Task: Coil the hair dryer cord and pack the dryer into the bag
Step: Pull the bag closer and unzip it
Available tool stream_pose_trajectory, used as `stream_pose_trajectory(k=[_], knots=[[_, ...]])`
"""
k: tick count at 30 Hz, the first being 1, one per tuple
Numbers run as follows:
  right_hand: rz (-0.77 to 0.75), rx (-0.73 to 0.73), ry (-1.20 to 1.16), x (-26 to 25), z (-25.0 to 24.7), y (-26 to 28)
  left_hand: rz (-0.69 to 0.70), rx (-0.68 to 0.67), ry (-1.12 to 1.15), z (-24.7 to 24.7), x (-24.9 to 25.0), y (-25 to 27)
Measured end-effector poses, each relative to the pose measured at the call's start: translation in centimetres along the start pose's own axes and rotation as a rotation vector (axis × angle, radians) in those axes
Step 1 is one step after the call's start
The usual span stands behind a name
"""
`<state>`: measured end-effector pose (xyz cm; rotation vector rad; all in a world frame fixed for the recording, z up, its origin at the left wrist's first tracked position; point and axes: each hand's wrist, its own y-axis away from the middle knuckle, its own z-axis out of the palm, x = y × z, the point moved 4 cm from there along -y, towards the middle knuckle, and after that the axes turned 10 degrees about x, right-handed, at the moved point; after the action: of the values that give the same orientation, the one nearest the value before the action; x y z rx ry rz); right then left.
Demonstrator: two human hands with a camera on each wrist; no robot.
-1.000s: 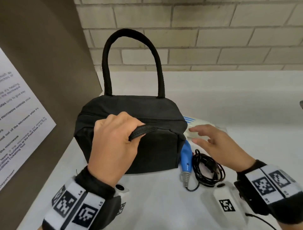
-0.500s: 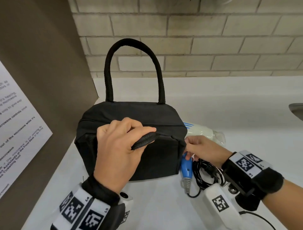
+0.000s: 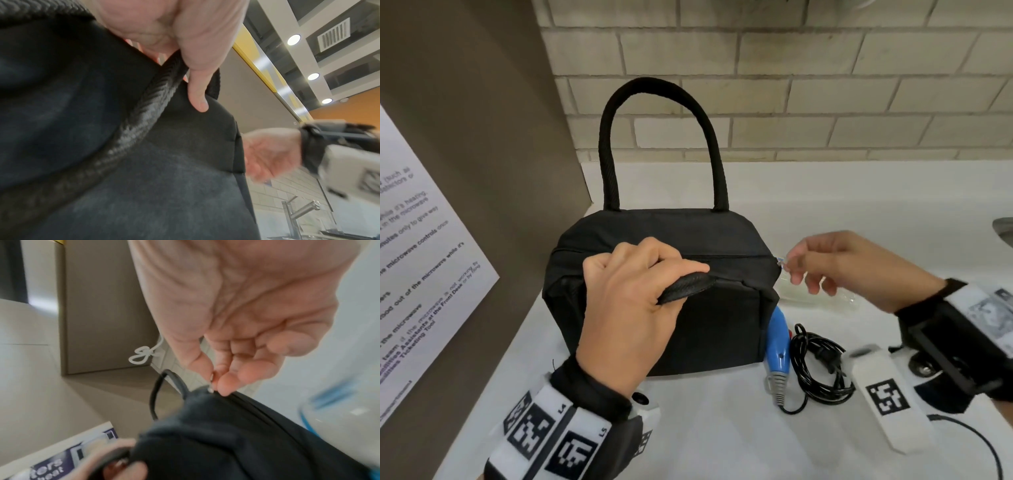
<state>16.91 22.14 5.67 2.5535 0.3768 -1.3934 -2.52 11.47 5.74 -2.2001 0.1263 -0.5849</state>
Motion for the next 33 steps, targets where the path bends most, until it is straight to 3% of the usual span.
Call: stream_pose_trajectory(k=[12, 15, 17, 19, 22, 27, 33], knots=[[-0.204, -0.044, 0.211, -8.6, 4.0, -1.4, 0.016, -0.105, 0.099, 1.5, 0.8, -1.0], [-0.174, -0.045, 0.156, -8.6, 4.2, -1.8, -0.121, -0.145, 0.225, 0.6, 1.0, -1.7], [-0.144, -0.037, 0.107, -8.2, 3.9, -2.0, -0.244, -0.094, 0.298, -0.4, 0.9, -2.5], [-0.131, -0.029, 0.069, -7.9, 3.7, -2.1, -0.303, -0.085, 0.242, -0.6, 0.5, -3.4], [-0.154, -0.020, 0.013, -8.0, 3.8, -2.0, -0.266, -0.173, 0.069, 0.6, 0.4, -4.1], [-0.242, 0.000, -0.033, -7.5, 3.8, -1.7, -0.191, -0.090, 0.042, 1.3, 1.4, -4.6], [-0.417, -0.103, 0.099, -6.0, 4.0, -0.1, -0.154, -0.089, 0.030, 1.1, 1.3, -4.2]])
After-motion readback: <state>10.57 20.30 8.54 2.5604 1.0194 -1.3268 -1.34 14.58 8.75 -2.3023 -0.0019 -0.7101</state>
